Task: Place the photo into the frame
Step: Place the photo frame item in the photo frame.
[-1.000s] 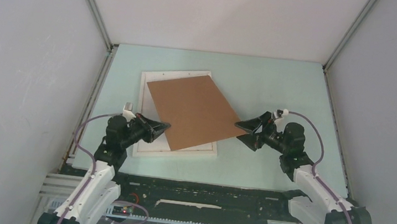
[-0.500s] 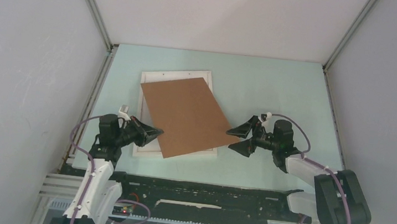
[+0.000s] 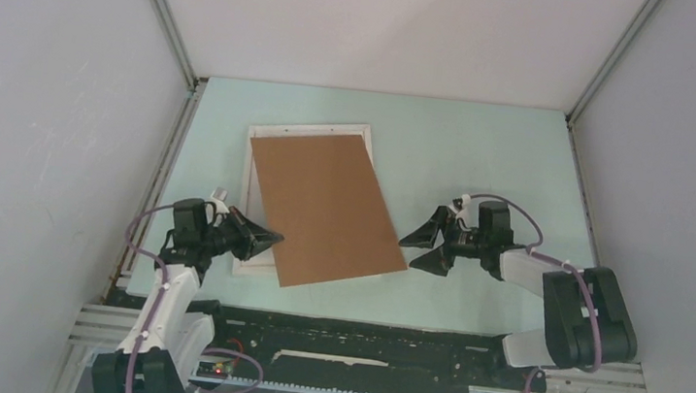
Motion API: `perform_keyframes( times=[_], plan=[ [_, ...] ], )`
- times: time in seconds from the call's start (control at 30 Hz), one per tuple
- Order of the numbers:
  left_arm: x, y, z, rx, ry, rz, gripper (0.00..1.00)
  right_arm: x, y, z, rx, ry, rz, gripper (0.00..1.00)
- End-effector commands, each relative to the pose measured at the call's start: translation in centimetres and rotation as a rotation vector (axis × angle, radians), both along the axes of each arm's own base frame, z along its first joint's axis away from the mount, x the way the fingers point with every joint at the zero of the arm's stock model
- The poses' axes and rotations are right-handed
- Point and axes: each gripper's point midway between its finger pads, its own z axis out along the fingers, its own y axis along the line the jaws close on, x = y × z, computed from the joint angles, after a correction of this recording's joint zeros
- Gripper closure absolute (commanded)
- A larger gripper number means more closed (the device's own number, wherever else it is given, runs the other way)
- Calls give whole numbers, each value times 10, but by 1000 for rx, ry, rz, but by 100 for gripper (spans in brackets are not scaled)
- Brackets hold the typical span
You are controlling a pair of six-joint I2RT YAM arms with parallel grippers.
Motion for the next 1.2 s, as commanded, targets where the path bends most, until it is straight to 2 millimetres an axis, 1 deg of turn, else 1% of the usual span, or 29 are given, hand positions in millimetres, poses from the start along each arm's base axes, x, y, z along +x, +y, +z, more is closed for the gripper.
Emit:
perform_keyframes(
  times=[0.0,0.03,0.07,0.1,0.17,0.23,0.37,0.47,0.57,0.63,0.73,0.87,1.0,1.07,1.13,1.17],
  plan=[
    [4,8,19,47,-46,-51,100,21,-10,-10,-91,-69,58,4],
    [4,9,17,45,-33,-49,100,28,-12,-17,-130,-44,58,6],
    [6,10,15,45,-21,-48,100,38,-12,-17,-144,-51,54,7],
    [6,12,12,52,-3,-45,100,46,-10,-19,-139,-53,48,7],
    [6,17,1,78,59,-32,100,59,0,-15,-98,-67,50,8],
    [8,20,-5,85,89,-28,100,65,10,-14,-57,-54,70,11],
    [10,26,-14,90,137,-12,100,69,22,-25,-30,-16,116,17],
    [10,28,-18,84,157,-8,100,67,28,-28,-5,-4,140,19],
    [11,30,-20,87,168,-1,100,58,37,-30,12,7,183,24],
    [11,32,-20,89,177,6,100,51,41,-35,13,29,205,28],
    [12,35,-22,101,186,18,100,46,44,-34,57,37,207,37],
    [13,39,-26,126,200,39,100,40,48,-25,117,53,179,54],
    [14,40,-28,126,214,32,100,30,59,-7,178,66,177,66],
    [13,39,-31,123,230,29,100,24,64,-1,196,65,179,78],
    [12,40,-33,129,249,30,100,19,67,2,191,65,169,90],
    [12,42,-34,138,256,35,100,17,68,2,184,66,162,93]
  ],
)
